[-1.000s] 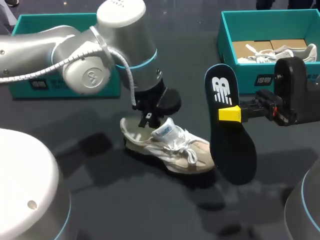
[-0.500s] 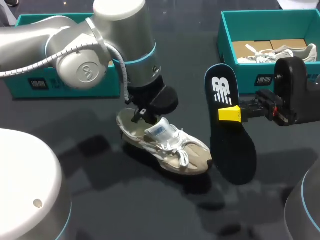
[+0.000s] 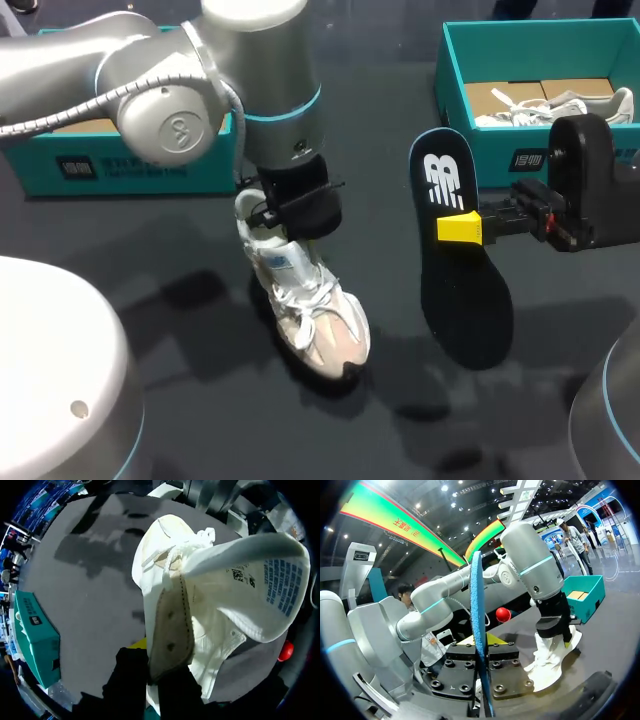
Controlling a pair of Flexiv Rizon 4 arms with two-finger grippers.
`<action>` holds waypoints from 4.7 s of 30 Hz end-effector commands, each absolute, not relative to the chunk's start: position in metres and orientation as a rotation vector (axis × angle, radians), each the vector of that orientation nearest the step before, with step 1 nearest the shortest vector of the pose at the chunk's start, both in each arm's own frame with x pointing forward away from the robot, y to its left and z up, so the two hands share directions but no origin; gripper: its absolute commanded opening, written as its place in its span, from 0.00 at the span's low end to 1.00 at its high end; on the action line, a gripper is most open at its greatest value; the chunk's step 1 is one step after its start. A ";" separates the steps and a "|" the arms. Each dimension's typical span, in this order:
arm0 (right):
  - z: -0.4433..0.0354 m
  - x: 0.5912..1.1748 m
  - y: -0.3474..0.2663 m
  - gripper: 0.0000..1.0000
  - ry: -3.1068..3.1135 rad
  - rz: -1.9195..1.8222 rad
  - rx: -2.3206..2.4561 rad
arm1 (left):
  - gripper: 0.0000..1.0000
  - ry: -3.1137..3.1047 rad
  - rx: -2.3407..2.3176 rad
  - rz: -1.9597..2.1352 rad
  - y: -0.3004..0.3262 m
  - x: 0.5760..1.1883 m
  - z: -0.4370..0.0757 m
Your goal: Take the shoe out of the shoebox, open the shoe tongue, remove and reinsert the insole, then place the shoe into the shoebox
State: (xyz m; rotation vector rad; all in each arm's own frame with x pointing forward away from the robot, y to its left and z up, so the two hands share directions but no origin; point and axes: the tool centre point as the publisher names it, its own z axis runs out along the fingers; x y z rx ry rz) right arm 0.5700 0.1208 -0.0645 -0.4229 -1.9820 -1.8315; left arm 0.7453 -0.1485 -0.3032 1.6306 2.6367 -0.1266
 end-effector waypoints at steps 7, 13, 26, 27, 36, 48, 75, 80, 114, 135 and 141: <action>-0.064 0.568 0.121 0.00 -1.984 -1.831 -0.428 | 0.00 2.421 1.853 -0.060 -0.173 0.738 -0.301; -0.064 0.568 0.121 0.00 -1.984 -1.831 -0.428 | 0.00 2.339 1.930 -0.036 -0.182 0.733 -0.308; -0.064 0.568 0.121 0.00 -1.984 -1.831 -0.428 | 0.00 2.263 2.017 -0.027 -0.188 0.727 -0.321; -0.064 0.568 0.121 0.00 -1.984 -1.831 -0.428 | 0.00 2.269 2.016 -0.028 -0.188 0.727 -0.322; -0.064 0.568 0.121 0.00 -1.984 -1.831 -0.428 | 0.00 2.252 2.056 -0.057 -0.191 0.727 -0.333; -0.064 0.568 0.121 0.00 -1.984 -1.831 -0.428 | 0.00 2.272 2.101 -0.105 -0.201 0.731 -0.354; -0.064 0.568 0.121 0.00 -1.984 -1.831 -0.428 | 0.00 2.222 2.222 -0.143 -0.219 0.739 -0.384; -0.064 0.568 0.121 0.00 -1.984 -1.831 -0.428 | 0.29 2.224 2.216 -0.147 -0.220 0.741 -0.383; -0.064 0.568 0.121 0.00 -1.984 -1.831 -0.428 | 1.00 1.927 1.733 -0.526 -0.196 0.778 -0.256; -0.066 0.574 0.122 0.00 -1.958 -1.828 -0.431 | 1.00 1.448 1.509 -0.764 -0.216 0.797 -0.165; -0.066 0.608 0.119 0.00 -1.900 -1.781 -0.503 | 1.00 1.325 1.460 -0.778 -0.219 0.796 -0.146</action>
